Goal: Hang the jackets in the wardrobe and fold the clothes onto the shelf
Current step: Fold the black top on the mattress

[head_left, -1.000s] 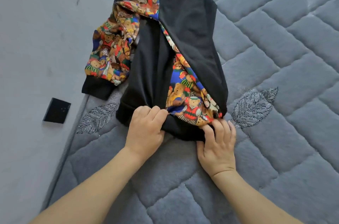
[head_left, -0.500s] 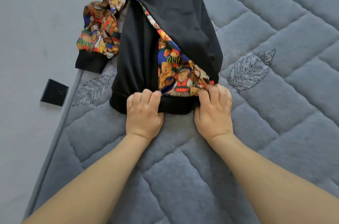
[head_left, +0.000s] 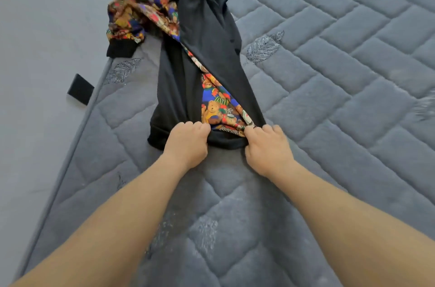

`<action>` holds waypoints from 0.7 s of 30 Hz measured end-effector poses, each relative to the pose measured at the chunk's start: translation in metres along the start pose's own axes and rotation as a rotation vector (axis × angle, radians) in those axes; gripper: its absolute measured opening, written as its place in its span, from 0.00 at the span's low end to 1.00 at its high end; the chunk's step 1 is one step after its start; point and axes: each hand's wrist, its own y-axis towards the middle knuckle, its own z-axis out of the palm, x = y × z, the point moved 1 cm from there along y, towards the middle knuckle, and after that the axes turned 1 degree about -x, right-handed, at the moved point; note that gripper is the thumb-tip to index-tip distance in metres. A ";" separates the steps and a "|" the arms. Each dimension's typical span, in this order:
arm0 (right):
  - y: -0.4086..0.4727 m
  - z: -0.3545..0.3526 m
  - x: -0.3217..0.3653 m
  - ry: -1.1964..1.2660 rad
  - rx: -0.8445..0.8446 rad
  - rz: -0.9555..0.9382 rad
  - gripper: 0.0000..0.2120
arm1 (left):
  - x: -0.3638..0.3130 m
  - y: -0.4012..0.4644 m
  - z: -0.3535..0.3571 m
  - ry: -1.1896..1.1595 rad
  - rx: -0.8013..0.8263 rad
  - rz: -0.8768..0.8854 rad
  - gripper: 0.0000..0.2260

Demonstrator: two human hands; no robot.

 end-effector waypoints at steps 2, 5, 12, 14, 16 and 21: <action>-0.050 -0.008 0.001 -0.016 0.146 0.011 0.11 | -0.033 -0.035 -0.008 -0.044 0.125 -0.007 0.06; -0.121 -0.018 -0.001 -0.059 0.403 0.032 0.14 | -0.087 -0.093 -0.015 -0.164 0.363 -0.066 0.08; -0.287 -0.012 -0.002 0.011 1.244 0.225 0.23 | -0.214 -0.245 -0.049 -0.430 0.966 -0.098 0.20; -0.330 -0.018 -0.002 -0.016 1.484 0.163 0.25 | -0.245 -0.286 -0.059 -0.489 1.141 -0.074 0.21; -0.352 -0.028 -0.002 -0.030 1.728 0.151 0.26 | -0.254 -0.306 -0.067 -0.512 1.296 -0.007 0.19; -0.286 -0.062 -0.001 0.264 1.191 0.319 0.20 | -0.193 -0.264 -0.071 -0.905 1.109 -0.403 0.12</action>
